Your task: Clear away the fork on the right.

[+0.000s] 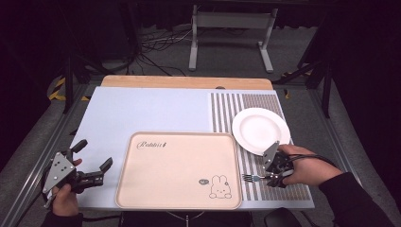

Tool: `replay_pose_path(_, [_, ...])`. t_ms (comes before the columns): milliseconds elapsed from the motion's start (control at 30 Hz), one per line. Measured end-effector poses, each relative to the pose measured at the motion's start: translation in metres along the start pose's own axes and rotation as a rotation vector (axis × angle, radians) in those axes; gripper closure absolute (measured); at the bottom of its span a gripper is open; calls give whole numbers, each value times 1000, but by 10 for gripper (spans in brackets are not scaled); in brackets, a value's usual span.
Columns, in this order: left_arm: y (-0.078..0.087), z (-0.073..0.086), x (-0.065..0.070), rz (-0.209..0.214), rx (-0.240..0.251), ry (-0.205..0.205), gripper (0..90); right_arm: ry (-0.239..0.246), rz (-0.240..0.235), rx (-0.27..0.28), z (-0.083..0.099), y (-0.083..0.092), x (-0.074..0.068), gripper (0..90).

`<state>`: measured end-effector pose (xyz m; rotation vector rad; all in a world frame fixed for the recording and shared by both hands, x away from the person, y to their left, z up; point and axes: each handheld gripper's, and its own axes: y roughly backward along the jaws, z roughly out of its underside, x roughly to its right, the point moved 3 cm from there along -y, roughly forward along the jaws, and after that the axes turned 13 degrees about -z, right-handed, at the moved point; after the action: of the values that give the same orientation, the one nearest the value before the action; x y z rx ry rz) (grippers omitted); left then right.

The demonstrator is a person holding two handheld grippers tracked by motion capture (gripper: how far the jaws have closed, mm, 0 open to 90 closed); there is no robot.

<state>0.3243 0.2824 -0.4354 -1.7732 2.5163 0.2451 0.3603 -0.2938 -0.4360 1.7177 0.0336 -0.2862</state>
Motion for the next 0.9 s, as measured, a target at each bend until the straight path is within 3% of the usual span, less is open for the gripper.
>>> replay_pose_path(200, [-1, 0, 0, 4, -3, -2, 3, 30, -3, -49, 0, -3, 3, 608])
replay_pose_path(400, [-1, 0, 0, 7, -4, -5, 3, 45, 18, -103, -2, -5, 6, 781])
replay_pose_path(667, [-1, 1, 1, 8, -4, -5, 3, 70, 27, -132, -4, -7, 4, 790])
replay_pose_path(900, [-1, 1, 1, 12, -3, -1, 3, 80, 39, -123, -3, -7, 4, 792])
